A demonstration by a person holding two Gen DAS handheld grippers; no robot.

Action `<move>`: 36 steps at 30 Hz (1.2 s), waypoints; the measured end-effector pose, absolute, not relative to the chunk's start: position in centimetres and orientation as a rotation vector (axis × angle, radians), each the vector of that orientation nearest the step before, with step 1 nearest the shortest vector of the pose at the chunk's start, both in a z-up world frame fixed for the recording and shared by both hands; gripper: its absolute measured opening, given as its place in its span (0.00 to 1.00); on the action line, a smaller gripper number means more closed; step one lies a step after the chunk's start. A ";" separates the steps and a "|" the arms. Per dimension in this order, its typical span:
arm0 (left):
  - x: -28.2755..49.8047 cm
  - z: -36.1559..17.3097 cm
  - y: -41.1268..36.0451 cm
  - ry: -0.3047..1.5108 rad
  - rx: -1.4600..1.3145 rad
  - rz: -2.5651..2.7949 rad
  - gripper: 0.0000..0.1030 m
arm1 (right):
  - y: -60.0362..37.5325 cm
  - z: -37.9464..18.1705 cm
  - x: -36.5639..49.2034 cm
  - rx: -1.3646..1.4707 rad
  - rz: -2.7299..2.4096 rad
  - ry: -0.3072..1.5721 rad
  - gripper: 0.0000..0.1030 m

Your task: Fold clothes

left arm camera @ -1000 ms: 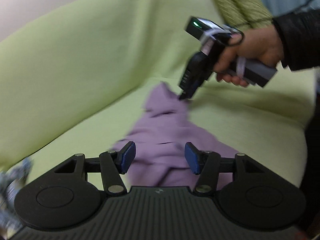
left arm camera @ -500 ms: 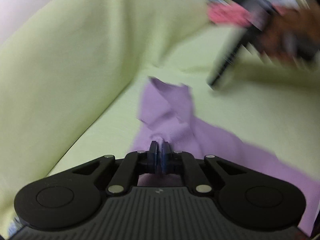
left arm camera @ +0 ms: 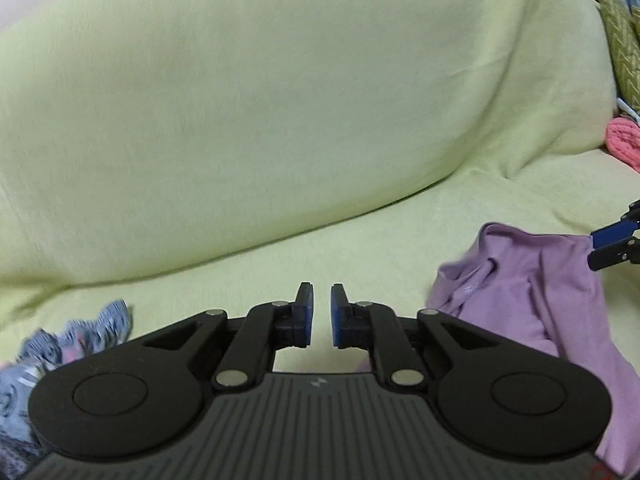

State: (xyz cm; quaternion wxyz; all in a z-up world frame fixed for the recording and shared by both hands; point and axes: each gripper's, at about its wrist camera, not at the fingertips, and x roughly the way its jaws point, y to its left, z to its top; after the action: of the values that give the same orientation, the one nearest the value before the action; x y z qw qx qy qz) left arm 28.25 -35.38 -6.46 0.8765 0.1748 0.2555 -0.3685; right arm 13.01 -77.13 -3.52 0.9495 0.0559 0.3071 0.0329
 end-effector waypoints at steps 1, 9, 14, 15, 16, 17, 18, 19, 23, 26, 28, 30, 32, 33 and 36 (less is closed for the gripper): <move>28.5 -6.6 -35.4 0.545 0.353 -0.789 0.32 | -77.0 -3.2 13.6 0.100 0.076 0.618 0.32; 26.3 -9.1 -35.9 0.633 0.457 -0.986 0.46 | -76.1 -3.9 20.6 0.050 0.162 0.651 0.38; 24.8 -10.5 -34.6 0.623 0.570 -0.990 0.46 | -74.8 -4.7 22.9 -0.052 0.173 0.679 0.39; 24.7 -10.5 -33.9 0.635 0.566 -0.999 0.46 | -74.8 -4.8 23.0 -0.056 0.176 0.682 0.39; 24.6 -10.8 -33.7 0.640 0.577 -1.001 0.46 | -74.8 -4.9 23.1 -0.056 0.173 0.684 0.39; 24.6 -10.7 -33.1 0.639 0.594 -1.001 0.46 | -75.0 -5.1 23.2 -0.054 0.170 0.689 0.38; 24.6 -11.0 -32.9 0.633 0.608 -0.996 0.46 | -75.1 -5.3 23.3 -0.052 0.163 0.691 0.38; 24.6 -11.4 -32.8 0.625 0.620 -0.990 0.45 | -75.2 -5.4 23.2 -0.051 0.153 0.691 0.38; 25.4 -11.7 -33.0 0.599 0.570 -1.010 0.44 | -75.5 -5.8 23.0 -0.044 0.133 0.693 0.38; 26.3 -11.7 -33.4 0.568 0.557 -1.029 0.19 | -75.6 -5.7 22.9 -0.076 0.135 0.684 0.38; 27.2 -11.5 -33.5 0.583 0.530 -1.012 0.05 | -75.4 -5.3 23.1 -0.106 0.156 0.667 0.38; 28.2 -11.2 -33.3 0.600 0.485 -0.992 0.00 | -74.8 -4.8 23.6 -0.146 0.192 0.648 0.38; 29.0 -10.9 -33.0 0.600 0.434 -0.962 0.00 | -74.1 -4.4 24.5 -0.203 0.240 0.644 0.38; 29.3 -10.7 -32.9 0.594 0.418 -0.956 0.00 | -73.7 -4.1 24.9 -0.233 0.265 0.643 0.38; 29.3 -10.3 -32.7 0.569 0.409 -0.961 0.00 | -72.5 -3.5 27.0 -0.310 0.336 0.654 0.38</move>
State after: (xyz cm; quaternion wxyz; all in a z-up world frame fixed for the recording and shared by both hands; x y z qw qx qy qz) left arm 29.32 -32.73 -10.29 0.8283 0.1928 0.2681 -0.4525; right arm 26.99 -72.47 -3.52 0.9215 -0.1508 0.3182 0.1637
